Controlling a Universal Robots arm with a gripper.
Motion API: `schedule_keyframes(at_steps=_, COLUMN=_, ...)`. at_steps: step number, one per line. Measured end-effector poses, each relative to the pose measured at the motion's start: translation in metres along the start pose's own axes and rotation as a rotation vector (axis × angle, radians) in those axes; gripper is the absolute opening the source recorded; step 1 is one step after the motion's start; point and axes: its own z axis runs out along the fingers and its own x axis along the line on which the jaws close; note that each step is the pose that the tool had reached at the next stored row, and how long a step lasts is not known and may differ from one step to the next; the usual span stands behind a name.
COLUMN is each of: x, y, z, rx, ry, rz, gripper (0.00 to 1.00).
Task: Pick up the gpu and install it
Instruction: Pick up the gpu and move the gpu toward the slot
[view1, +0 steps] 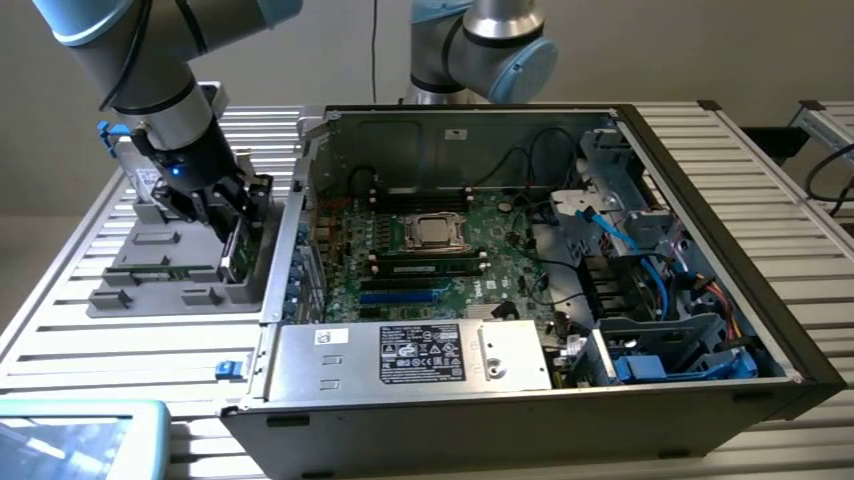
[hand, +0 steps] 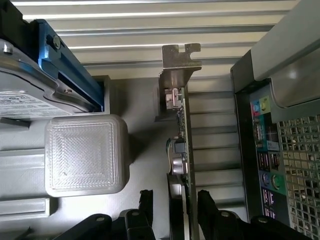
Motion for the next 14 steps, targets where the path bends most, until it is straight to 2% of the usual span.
schedule_keyframes(at_steps=9, x=-0.0016, y=0.0000, z=0.0009, rx=-0.0007, ry=0.0016, rz=-0.011, gripper=0.49)
schedule_keyframes(at_steps=10, x=-0.0019, y=0.0000, z=0.0009, rx=-0.0007, ry=0.0016, rz=-0.011, gripper=0.47)
schedule_keyframes(at_steps=11, x=-0.0019, y=0.0000, z=0.0009, rx=-0.0007, ry=0.0016, rz=-0.011, gripper=0.41)
schedule_keyframes(at_steps=12, x=-0.0019, y=0.0000, z=0.0009, rx=-0.0006, ry=0.0016, rz=-0.011, gripper=0.41)
schedule_keyframes(at_steps=13, x=-0.0019, y=0.0000, z=0.0009, rx=-0.0006, ry=0.0015, rz=-0.011, gripper=0.35)
schedule_keyframes(at_steps=14, x=-0.0019, y=0.0000, z=0.0009, rx=-0.0006, ry=0.0017, rz=-0.011, gripper=0.35)
